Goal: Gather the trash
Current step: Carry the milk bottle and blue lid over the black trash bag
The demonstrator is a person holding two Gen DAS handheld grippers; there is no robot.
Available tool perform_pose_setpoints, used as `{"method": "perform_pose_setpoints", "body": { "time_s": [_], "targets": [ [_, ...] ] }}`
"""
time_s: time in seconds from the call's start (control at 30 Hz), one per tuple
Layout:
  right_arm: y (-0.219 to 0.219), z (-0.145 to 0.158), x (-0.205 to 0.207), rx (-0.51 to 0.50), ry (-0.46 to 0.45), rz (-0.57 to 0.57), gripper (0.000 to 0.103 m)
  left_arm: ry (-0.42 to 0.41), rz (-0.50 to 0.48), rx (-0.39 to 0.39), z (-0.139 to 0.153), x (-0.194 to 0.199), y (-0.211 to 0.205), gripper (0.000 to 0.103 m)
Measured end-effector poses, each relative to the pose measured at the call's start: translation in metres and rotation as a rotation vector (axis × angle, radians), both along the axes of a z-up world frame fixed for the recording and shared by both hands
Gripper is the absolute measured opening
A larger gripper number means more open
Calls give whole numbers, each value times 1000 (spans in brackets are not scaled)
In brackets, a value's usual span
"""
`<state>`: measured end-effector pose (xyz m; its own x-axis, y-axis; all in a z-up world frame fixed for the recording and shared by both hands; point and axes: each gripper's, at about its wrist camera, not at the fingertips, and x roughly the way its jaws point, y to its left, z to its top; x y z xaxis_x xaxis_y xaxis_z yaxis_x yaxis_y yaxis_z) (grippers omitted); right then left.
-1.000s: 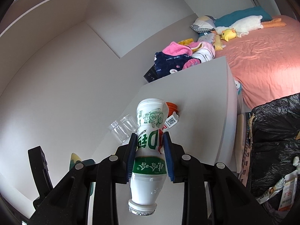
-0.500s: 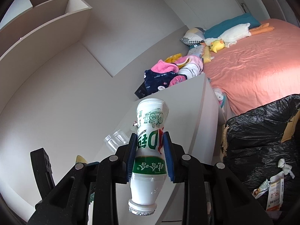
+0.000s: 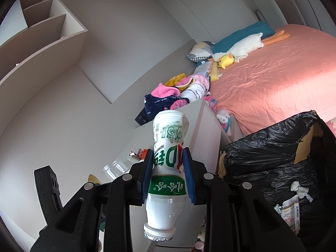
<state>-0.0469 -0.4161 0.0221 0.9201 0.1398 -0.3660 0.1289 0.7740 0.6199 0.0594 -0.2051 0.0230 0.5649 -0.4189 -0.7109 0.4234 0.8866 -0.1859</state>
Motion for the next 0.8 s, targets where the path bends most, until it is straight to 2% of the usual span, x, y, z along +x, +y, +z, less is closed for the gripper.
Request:
{"method": "perform_pose_setpoints", "body": {
  "time_s": [0.67, 0.77, 0.8],
  "targets": [
    [-70, -1, -46, -15, 18, -186, 30, 54, -235, 26, -15, -31, -94, 68],
    [-73, -1, -44, -65, 82, -193, 31, 90, -303, 0, -18, -33, -104, 75],
    [-74, -1, -43, -88, 115, -216, 42, 123, -342, -17, -21, -33, -107, 83]
  ]
}}
